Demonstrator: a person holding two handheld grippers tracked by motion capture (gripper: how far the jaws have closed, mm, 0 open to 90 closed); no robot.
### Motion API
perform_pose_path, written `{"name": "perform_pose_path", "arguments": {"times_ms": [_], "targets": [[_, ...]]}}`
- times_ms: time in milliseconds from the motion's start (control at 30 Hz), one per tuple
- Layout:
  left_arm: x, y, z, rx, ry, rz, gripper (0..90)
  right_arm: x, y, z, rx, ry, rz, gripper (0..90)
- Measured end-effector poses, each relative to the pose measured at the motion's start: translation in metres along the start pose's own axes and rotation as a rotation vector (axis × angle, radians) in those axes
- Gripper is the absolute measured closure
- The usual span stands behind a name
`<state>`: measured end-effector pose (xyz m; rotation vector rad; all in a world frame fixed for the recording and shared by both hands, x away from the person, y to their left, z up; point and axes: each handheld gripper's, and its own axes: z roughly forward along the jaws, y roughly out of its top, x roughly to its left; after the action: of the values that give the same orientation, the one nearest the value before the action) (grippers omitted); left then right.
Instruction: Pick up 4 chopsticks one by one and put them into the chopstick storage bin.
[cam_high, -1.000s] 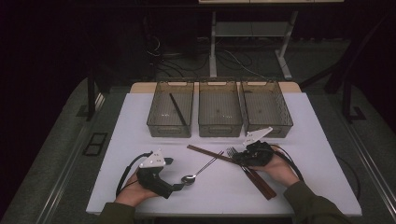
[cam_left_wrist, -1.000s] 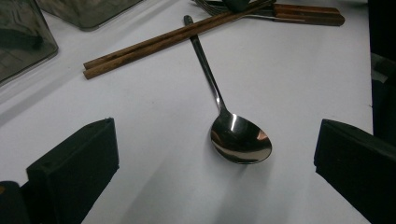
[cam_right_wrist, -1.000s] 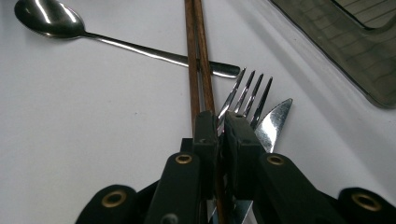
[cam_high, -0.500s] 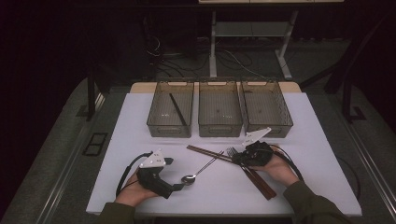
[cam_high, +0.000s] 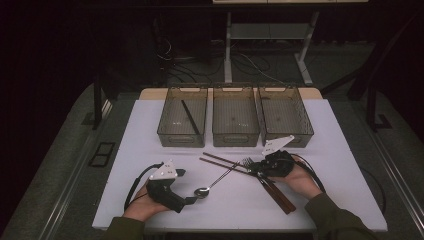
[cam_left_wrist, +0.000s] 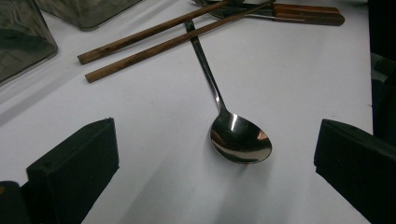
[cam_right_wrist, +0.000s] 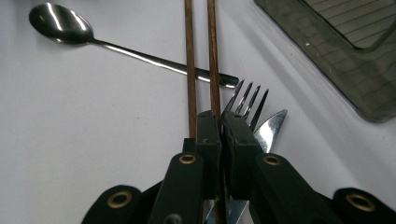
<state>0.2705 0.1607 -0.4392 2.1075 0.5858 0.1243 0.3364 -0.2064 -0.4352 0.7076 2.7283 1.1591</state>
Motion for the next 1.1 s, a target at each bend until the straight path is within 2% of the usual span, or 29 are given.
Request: {"name": "perform_pose_path", "arguments": {"times_ms": [600, 1100], "targets": [[0.001, 0.0, 0.0, -0.003, -0.001, -0.002, 0.0, 0.003, 0.003, -0.014, -0.058, 0.024, 0.005, 85.7], [0.001, 0.0, 0.0, -0.005, -0.002, -0.005, 0.0, 0.005, 0.01, -0.03, -0.116, 0.021, 0.028, 85.7]]}}
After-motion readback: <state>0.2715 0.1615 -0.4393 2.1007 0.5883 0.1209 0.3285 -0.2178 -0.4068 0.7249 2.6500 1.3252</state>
